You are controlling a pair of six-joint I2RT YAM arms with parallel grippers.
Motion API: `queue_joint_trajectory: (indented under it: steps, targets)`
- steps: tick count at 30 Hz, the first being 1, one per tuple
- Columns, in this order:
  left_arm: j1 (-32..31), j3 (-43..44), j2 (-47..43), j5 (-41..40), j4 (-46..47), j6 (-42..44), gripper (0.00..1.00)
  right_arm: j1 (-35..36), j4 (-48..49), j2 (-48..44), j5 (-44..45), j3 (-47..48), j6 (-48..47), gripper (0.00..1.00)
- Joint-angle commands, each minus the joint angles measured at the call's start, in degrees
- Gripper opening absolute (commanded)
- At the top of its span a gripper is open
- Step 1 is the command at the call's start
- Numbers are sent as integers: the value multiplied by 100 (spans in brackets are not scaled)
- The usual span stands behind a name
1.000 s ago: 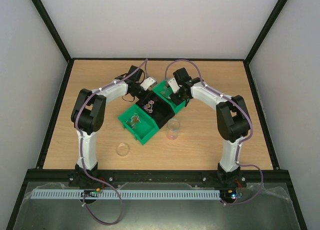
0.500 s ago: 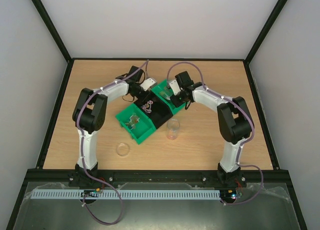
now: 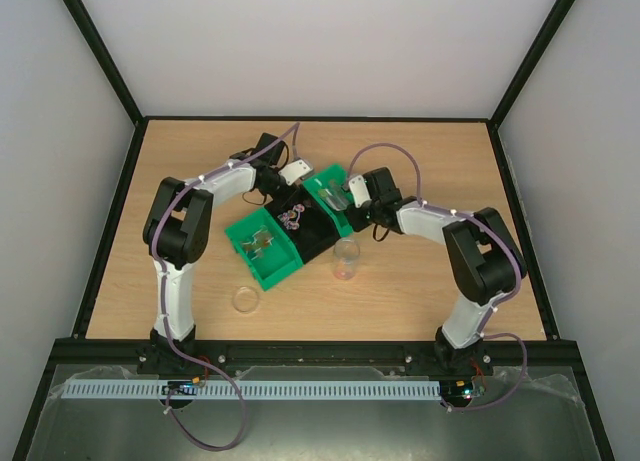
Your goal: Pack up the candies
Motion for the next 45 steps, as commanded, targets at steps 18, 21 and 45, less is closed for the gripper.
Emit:
queue_joint_trajectory:
  steps: [18,21,45]
  targets:
    - [-55,-40,76,45,-466,94,5,-567,843,-1457,-851,-1471,311,1]
    - [-55,12,131,67,-484,43,5,-574,1120,-1785,-998,-1793,194,1]
    - [54,264,-151,379,-791,-158,78,-829,-1460,-3611,-2072,-937,-1149,1]
